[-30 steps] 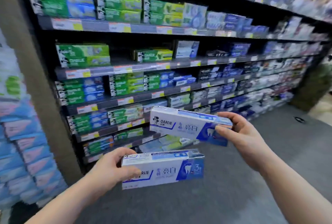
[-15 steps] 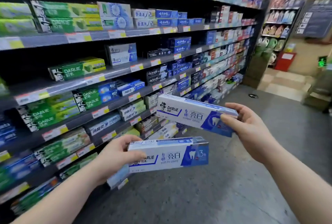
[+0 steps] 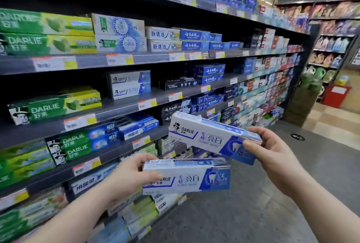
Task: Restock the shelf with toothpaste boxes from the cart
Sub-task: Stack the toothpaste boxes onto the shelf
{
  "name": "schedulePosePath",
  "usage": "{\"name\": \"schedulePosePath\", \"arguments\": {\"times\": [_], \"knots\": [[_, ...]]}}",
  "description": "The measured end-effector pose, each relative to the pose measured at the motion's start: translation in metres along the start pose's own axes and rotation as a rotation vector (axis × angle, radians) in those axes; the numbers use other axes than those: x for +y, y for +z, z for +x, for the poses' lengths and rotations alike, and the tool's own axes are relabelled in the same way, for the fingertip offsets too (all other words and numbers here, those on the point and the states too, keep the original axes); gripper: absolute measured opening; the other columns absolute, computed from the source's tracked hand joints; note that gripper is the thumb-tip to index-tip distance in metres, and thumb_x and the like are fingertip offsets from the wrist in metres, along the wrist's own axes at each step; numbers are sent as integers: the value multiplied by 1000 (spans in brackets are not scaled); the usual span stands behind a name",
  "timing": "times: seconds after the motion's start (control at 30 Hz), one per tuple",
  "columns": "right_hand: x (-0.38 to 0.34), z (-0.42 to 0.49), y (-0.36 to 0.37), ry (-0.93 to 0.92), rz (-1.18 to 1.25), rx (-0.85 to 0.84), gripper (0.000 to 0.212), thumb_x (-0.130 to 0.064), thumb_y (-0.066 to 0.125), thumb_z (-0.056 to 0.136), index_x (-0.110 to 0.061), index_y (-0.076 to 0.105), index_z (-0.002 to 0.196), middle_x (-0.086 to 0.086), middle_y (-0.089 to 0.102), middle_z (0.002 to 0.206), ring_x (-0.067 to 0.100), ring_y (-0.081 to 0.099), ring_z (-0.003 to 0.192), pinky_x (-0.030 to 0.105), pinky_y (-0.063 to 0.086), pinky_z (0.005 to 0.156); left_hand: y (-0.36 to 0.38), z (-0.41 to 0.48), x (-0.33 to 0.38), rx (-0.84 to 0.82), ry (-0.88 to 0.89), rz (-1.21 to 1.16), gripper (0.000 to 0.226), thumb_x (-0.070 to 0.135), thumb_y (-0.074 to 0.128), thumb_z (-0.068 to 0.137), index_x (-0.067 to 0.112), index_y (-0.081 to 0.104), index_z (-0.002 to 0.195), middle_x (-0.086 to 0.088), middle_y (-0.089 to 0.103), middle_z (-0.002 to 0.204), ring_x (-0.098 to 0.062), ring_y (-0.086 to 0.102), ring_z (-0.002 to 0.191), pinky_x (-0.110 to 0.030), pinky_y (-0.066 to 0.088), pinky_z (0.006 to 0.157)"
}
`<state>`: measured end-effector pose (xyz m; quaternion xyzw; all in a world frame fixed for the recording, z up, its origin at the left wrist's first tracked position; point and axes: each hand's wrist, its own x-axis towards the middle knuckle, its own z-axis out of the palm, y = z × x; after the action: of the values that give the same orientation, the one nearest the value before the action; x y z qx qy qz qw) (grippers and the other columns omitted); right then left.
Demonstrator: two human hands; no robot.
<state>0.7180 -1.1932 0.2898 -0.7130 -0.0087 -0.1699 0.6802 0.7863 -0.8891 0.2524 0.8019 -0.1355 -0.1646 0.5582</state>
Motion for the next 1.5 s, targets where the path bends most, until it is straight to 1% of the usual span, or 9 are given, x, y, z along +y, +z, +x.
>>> {"name": "schedulePosePath", "arguments": {"times": [0.17,0.53,0.6,0.73,0.9,1.17,1.27,1.37,1.5], "knots": [[14,85,2,2,39,-112,89,-60,86,26,-23,57,102,-1,74,93,14,70,83,23,57,65,-19,45,-3,136,-38,2,49,26,79,52,23,62,98,-1,74,91,-15,71,81,-33,56,79],[51,314,52,-21,53,-458,76,-55,84,39,-24,55,102,-1,73,91,10,69,78,20,55,68,-37,143,0,528,-77,-23,38,14,78,71,33,58,97,18,69,85,1,64,77,-10,44,62],[56,350,66,-40,41,-539,83,-62,84,32,-26,55,101,-8,73,81,6,69,73,16,53,63,-35,160,6,606,-97,-37,39,21,78,72,40,55,97,23,58,98,6,55,87,-15,41,71],[75,408,102,-31,55,-664,30,-13,64,84,-13,49,110,0,60,79,-6,61,53,6,44,48,-31,179,11,715,-154,-93,55,46,78,47,43,58,98,18,54,114,-6,51,108,-30,40,95],[102,448,154,-22,47,-803,23,-4,58,86,-20,50,101,0,61,88,-1,66,65,14,53,62,-29,190,10,849,-168,-123,63,47,75,35,38,60,96,20,58,107,4,54,97,-21,44,84],[123,468,209,13,82,-858,31,0,59,85,-10,45,111,0,61,91,-3,65,66,13,53,64,-50,200,2,925,-192,-125,61,42,80,37,38,61,95,8,66,107,-15,61,104,-32,49,87],[128,474,218,20,51,-910,31,-1,60,84,-12,45,110,2,62,96,1,65,73,15,54,71,-61,204,1,893,-190,-123,57,40,88,48,35,62,99,4,69,106,-15,64,95,-26,50,74],[132,482,218,-45,-105,-920,36,-5,66,80,-14,49,111,6,62,104,14,61,88,26,53,86,-71,206,-2,843,-155,-156,78,55,88,26,32,67,98,6,73,99,-13,69,92,-27,49,80],[135,484,214,-209,-302,-791,45,-8,76,71,-18,52,108,-10,50,79,3,48,67,1,42,63,-81,211,-10,844,-134,-162,82,65,83,16,36,69,91,9,73,99,-8,69,90,-27,48,81]]}}
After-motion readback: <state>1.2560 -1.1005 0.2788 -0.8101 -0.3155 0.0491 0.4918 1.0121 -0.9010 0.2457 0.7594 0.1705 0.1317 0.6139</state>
